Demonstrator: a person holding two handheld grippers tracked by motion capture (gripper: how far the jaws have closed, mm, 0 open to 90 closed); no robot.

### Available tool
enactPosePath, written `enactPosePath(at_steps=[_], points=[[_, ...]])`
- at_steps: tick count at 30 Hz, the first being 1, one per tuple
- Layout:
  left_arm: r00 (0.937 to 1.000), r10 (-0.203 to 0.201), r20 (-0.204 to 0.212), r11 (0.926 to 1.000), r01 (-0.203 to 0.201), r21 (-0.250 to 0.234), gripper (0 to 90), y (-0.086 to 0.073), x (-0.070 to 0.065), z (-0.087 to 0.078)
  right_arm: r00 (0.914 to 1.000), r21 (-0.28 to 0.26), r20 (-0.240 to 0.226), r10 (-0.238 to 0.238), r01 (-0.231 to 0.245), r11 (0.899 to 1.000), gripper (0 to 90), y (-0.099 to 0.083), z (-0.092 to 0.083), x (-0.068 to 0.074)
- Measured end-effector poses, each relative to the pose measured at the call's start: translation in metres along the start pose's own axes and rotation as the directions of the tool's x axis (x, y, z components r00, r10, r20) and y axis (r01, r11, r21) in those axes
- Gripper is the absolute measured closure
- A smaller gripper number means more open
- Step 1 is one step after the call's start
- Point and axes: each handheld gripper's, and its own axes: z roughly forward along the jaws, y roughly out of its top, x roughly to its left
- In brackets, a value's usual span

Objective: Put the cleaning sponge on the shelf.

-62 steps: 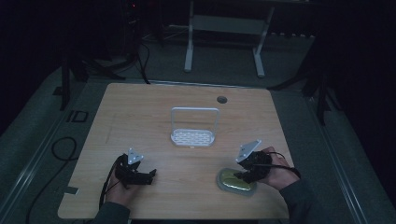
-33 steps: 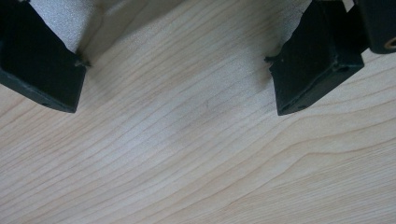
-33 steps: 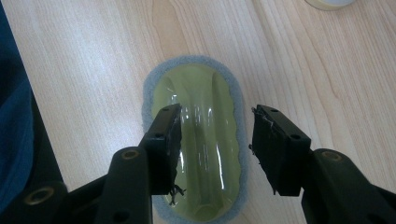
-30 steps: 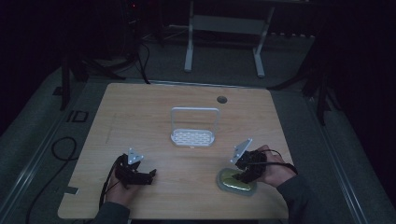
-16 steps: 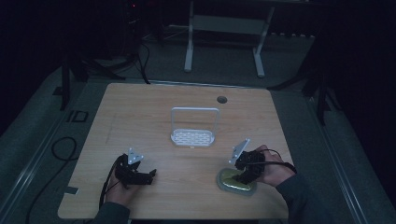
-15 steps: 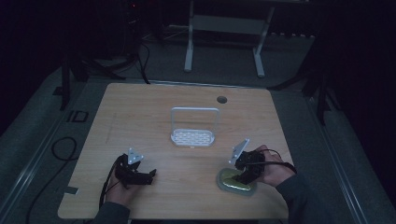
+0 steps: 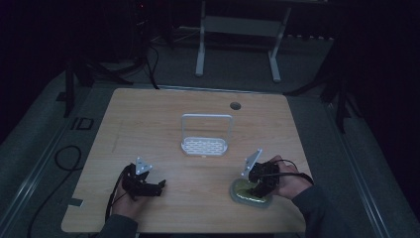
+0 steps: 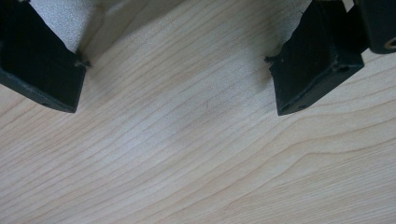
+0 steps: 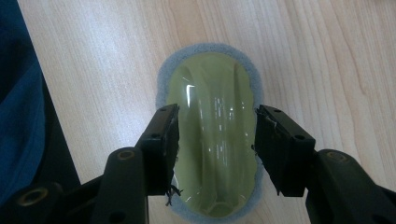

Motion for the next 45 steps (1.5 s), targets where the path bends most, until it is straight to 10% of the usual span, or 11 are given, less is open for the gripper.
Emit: enactPosePath(at_steps=[45], points=[[1.0000, 0.000, 0.000, 1.0000, 0.000, 0.000, 2.7, 0.000, 0.000, 0.000, 0.9983, 0.131, -0.046, -0.035, 0.041, 0.990, 57.5, 0.006, 0.012, -0.003]])
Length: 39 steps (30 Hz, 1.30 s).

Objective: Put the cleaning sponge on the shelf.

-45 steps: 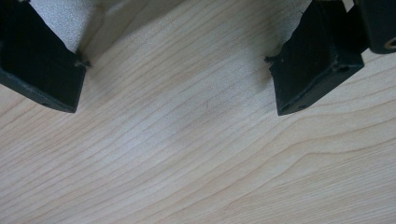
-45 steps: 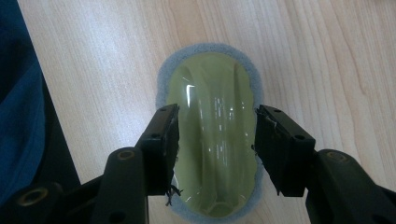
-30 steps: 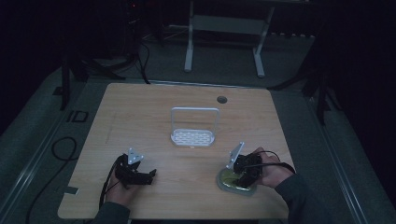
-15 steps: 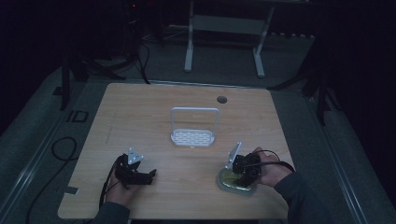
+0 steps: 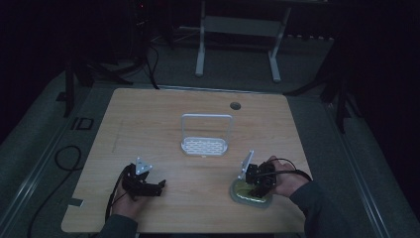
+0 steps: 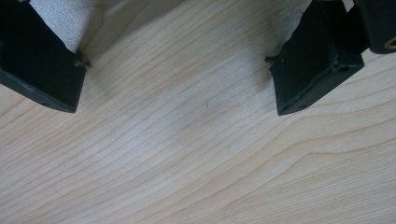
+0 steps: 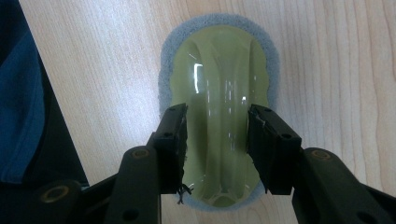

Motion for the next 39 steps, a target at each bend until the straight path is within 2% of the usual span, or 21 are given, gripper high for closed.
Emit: enactPosePath(at_steps=[39], points=[[1.0000, 0.000, 0.000, 1.0000, 0.000, 0.000, 2.7, 0.0000, 0.0000, 0.0000, 0.9994, 0.080, -0.014, -0.031, 0.032, 0.996, 66.7, 0.0080, 0.0063, -0.0043]])
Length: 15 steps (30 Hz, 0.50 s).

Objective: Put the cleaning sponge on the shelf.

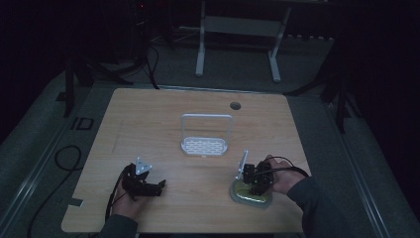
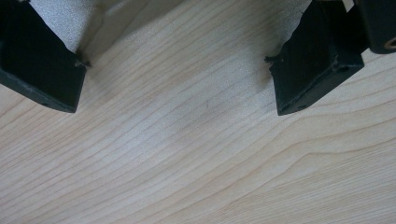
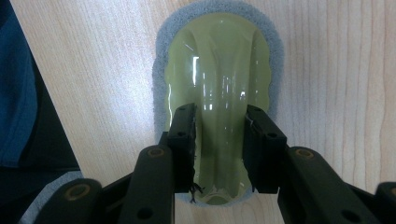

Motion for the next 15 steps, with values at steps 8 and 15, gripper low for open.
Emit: enactPosePath(at_steps=[8, 15], points=[[1.0000, 0.000, 0.000, 1.0000, 0.000, 0.000, 2.7, 0.0000, 0.0000, 0.0000, 1.0000, 0.009, -0.005, -0.001, 0.001, 1.000, 68.1, 0.0004, -0.0004, -0.0005], [1.0000, 0.000, 0.000, 1.0000, 0.000, 0.000, 2.7, 0.0000, 0.0000, 0.0000, 1.0000, 0.018, -0.007, -0.005, 0.005, 1.000, 70.2, 0.0009, -0.0009, -0.0012]])
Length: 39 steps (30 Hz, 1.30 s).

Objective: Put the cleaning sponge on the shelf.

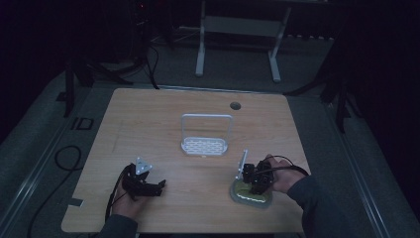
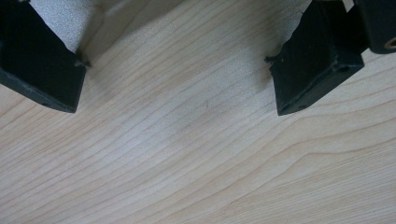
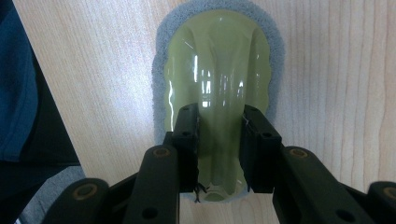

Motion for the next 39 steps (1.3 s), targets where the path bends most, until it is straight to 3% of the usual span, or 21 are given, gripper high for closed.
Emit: enactPosePath(at_steps=[26, 39], points=[[1.0000, 0.000, 0.000, 1.0000, 0.000, 0.000, 2.7, 0.000, 0.000, 0.000, 0.9994, -0.009, 0.014, -0.033, 0.033, 0.999, 71.5, 0.007, -0.007, 0.001], [1.0000, -0.001, 0.000, 1.0000, 0.001, 0.000, 2.7, 0.000, 0.000, 0.000, 0.9971, -0.037, 0.058, -0.048, 0.050, 0.998, 71.5, 0.019, -0.015, -0.003]])
